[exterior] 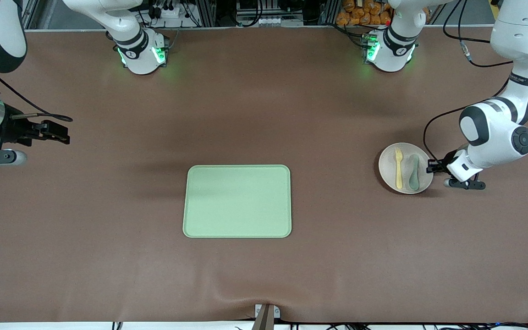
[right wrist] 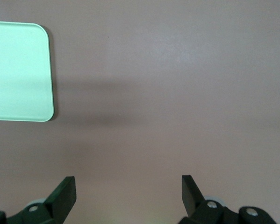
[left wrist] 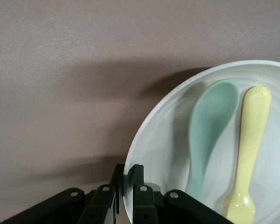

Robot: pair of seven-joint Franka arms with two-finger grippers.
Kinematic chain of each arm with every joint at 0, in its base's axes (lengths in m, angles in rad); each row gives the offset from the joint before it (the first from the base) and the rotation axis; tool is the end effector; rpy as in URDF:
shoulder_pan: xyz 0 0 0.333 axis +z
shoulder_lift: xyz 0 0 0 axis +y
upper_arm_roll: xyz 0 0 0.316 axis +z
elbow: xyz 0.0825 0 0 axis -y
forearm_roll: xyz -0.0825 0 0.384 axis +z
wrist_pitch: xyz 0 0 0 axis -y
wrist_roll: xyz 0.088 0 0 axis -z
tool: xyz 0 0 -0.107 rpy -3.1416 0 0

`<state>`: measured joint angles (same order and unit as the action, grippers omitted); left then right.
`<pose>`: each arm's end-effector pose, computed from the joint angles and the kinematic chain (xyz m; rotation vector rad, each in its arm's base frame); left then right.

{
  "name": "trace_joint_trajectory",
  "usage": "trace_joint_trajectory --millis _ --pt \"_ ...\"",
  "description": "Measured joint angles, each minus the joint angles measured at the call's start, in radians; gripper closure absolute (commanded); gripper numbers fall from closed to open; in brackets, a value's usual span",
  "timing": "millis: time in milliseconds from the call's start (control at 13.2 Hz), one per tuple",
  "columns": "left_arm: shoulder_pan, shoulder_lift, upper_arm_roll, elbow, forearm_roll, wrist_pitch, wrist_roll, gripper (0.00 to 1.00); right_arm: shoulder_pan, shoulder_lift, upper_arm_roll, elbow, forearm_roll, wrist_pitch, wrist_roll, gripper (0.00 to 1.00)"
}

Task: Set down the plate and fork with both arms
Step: 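Lift the plate with the left gripper and carry it over the tray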

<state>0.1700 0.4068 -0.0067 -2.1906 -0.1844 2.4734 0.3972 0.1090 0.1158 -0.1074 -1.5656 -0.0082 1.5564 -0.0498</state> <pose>0.5369 0.0889 0.1877 2.9984 -0.1223 -0.1340 0.5830 0.0033 0.5602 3.1169 0.0806 -0.1948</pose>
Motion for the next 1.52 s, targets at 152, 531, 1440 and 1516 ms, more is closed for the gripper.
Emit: trace_joint_trajectory --millis 152,531,1440,1516 --pt "0.000 -0.003 -0.007 0.002 -0.006 -0.002 0.002 1.00 -0.001 0.000 0.000 0.000 0.000 0.001 0.000 0.00" --pt "0.000 -0.008 -0.019 0.024 -0.012 -0.004 0.006 1.00 -0.012 0.000 0.000 0.000 0.000 0.004 -0.002 0.00" --pt "-0.017 0.066 -0.203 0.297 -0.274 -0.155 -0.026 1.00 -0.013 0.000 0.000 0.000 0.000 0.005 -0.002 0.00" --pt "-0.029 0.096 -0.226 0.332 -0.276 -0.155 -0.074 1.00 -0.014 0.000 0.000 0.000 0.000 0.005 -0.002 0.00"
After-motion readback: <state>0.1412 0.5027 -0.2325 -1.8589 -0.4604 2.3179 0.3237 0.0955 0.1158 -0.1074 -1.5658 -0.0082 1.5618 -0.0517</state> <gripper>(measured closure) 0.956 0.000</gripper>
